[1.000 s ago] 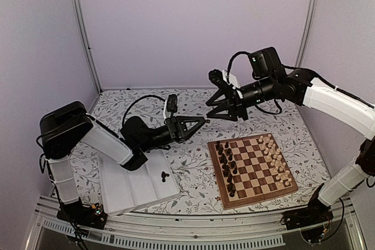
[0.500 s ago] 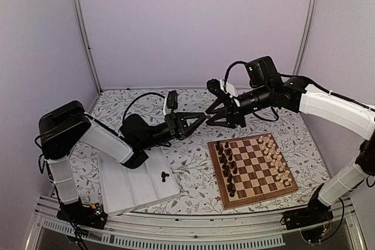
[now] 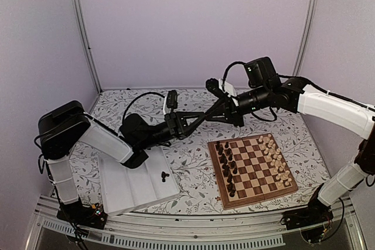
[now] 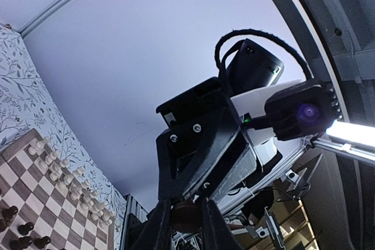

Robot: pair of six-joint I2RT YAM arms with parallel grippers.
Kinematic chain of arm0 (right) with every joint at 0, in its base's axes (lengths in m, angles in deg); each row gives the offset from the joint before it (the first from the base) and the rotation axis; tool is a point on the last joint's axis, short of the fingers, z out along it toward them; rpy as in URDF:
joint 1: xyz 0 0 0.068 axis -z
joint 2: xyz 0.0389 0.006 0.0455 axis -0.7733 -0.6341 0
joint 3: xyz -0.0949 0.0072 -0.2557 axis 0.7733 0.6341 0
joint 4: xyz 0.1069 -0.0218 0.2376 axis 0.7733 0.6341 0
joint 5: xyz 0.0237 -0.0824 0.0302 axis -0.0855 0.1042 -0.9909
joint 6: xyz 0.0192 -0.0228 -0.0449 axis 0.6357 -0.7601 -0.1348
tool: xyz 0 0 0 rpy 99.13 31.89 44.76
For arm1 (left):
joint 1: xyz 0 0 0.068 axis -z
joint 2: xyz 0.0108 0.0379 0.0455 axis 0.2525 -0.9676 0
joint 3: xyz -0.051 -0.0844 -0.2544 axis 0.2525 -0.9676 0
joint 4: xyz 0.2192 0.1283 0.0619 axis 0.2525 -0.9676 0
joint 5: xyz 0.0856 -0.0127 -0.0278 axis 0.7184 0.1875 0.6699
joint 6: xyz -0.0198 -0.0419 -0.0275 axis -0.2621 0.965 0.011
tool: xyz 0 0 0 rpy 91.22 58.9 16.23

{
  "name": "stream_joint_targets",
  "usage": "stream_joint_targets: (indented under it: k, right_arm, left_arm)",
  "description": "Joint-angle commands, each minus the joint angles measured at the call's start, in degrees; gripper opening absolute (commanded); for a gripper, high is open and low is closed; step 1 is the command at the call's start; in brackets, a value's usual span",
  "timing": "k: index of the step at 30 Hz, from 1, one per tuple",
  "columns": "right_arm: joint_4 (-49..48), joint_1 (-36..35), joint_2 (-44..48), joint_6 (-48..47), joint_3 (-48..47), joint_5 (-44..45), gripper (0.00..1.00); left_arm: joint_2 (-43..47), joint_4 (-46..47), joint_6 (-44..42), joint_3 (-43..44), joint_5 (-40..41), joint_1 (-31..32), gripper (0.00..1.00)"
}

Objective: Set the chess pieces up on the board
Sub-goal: Place the chess piece on the chessboard.

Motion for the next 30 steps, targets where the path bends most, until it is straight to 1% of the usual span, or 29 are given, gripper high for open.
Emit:
stream_joint_targets:
  k: [1, 3, 5, 6, 8, 9, 11, 12, 13, 15, 17, 20, 22, 26, 30]
  right_arm:
    - [-0.94, -0.44, -0.95, 0.83, -0.3, 0.8, 0.08]
    - [-0.22, -0.42, -0.93, 0.71, -0.51, 2.18, 0.06]
    - [2.1, -0.3, -0.62, -0.82, -1.08, 4.77, 0.04]
    - [4.03, -0.13, -0.29, -2.28, -1.54, 6.13, 0.04]
    - [8.66, 0.17, 0.44, -6.58, -2.31, 8.84, 0.04]
    - [11.2, 0.2, 0.73, -8.94, -2.62, 10.5, 0.03]
    - [17.15, 0.35, 1.62, -13.52, -2.68, 13.79, 0.03]
    - [19.9, 0.37, 1.85, -15.89, -2.68, 16.03, 0.03]
    - [22.45, 0.42, 2.11, -17.52, -2.65, 17.8, 0.03]
    - [27.05, 0.54, 2.33, -21.21, -2.44, 21.43, 0.03]
    - [31.61, 0.64, 2.34, -24.27, -2.33, 24.99, 0.03]
    - [37.27, 0.64, 1.83, -26.25, -2.03, 28.64, 0.03]
    - [40.84, 0.53, 0.87, -26.81, -1.66, 30.02, 0.03]
    - [46.15, -0.38, -2.29, -25.01, 1.59, 33.74, 0.03]
    - [46.32, -2.68, -4.88, -22.34, 8.01, 39.34, 0.03]
  left_arm:
    - [0.9, 17.87, 0.07, 1.41, -0.25, 0.24, 0.22]
    - [1.82, 16.29, -0.73, 0.49, 0.18, 0.07, 0.29]
    - [4.16, 12.36, -2.37, -0.88, -0.11, -0.4, 0.35]
    - [5.68, 9.37, -3.77, -1.62, -0.75, -0.81, 0.39]
    - [10.77, -0.68, -8.74, -3.02, -1.82, -1.74, 0.42]
    - [13.69, -6.8, -12.24, -3.34, -2.09, -2.15, 0.43]
    - [21.12, -25.53, -21.1, -2.07, -1.72, -2.74, 0.44]
    - [24.03, -34.81, -28.5, -0.48, -0.78, -2.97, 0.44]
    - [26.73, -44.83, -34.38, 1.72, 1.28, -3.05, 0.45]
    - [30.36, -61.49, -44.76, 6.15, 6.89, -3.05, 0.46]
    - [32.61, -72.22, -50.89, 8.8, 13.1, -3.43, 0.46]
    - [35.57, -81.18, -56.46, 9.32, 22.72, -4.03, 0.48]
    - [36.97, -85.67, -58.07, 9.2, 28.14, -5.14, 0.48]
    - [39.78, -92.37, -61.79, 8.33, 33.69, -7.35, 0.49]
    - [41.99, -94.53, -65.32, 7.33, 38.02, -9.15, 0.5]
